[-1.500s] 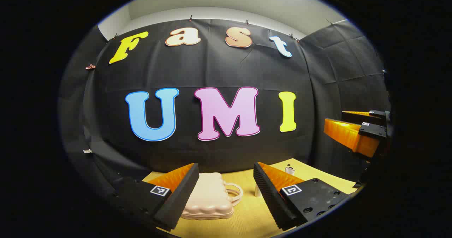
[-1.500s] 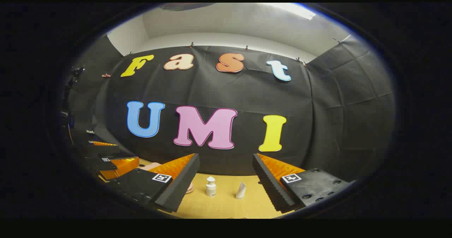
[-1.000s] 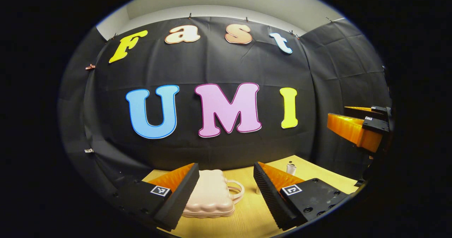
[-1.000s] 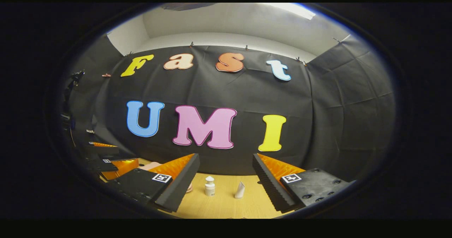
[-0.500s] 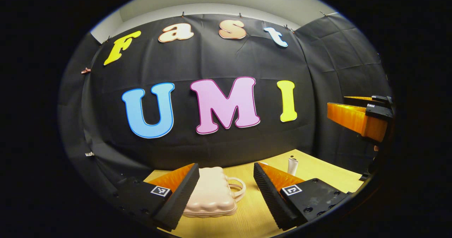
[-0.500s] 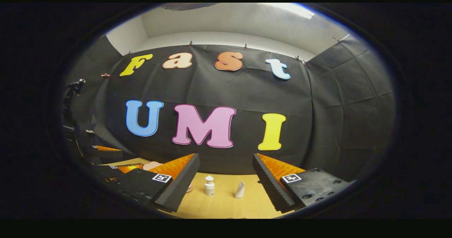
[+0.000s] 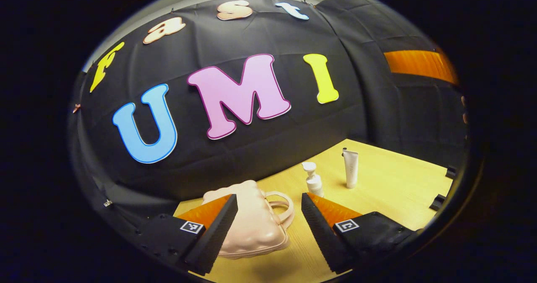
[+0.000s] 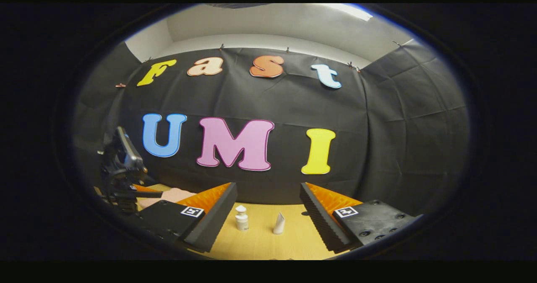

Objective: First open the suitcase, pack the skin care products into it, and then close the suitcase.

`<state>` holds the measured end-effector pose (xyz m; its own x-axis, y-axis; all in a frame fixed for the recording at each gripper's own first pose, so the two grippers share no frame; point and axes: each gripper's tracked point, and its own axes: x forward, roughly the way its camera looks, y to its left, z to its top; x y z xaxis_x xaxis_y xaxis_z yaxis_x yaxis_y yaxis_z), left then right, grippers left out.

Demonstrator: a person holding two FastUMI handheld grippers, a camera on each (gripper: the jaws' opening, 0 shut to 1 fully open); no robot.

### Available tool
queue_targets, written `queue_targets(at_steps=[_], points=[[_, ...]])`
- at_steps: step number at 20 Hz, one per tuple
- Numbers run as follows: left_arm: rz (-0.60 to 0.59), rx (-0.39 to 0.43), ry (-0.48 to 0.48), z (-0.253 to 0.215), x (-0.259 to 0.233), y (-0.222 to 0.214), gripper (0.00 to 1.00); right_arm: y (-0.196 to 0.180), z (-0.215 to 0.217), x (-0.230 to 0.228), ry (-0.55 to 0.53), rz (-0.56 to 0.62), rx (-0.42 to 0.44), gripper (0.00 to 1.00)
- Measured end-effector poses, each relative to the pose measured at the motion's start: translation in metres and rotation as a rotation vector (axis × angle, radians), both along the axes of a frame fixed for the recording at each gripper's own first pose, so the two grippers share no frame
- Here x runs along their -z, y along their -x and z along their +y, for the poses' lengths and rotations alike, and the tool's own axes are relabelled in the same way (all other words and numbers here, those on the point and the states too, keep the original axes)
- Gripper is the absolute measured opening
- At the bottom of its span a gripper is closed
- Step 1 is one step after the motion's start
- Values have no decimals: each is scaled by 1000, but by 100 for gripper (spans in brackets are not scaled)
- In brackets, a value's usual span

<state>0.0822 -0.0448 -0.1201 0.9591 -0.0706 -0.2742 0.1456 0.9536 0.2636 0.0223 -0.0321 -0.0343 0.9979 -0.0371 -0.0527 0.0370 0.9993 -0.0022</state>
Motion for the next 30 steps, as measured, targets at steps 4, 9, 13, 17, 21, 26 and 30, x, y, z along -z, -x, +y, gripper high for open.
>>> queue_targets(at_steps=[4, 9, 13, 17, 21, 26, 30], points=[[65, 47, -103, -18, 36, -32, 98, -12, -22, 20, -4, 32, 35, 97], [182, 53, -309, -23, 90, -77, 98, -36, -40, 54, 14, 95, 34, 97], [271, 69, -391, -30, 125, -107, 97, -61, -62, 72, 13, 118, 47, 97], [390, 94, -489, -25, 154, -125, 95, -70, -90, 84, 32, 147, 75, 97], [519, 149, -546, -30, 178, -139, 80, -71, -116, 93, 53, 161, 112, 97], [648, 139, -619, -20, 201, -153, 72, -68, -136, 100, 52, 175, 147, 96], [686, 105, -631, -8, 212, -154, 51, -65, -149, 103, 62, 180, 161, 97]])
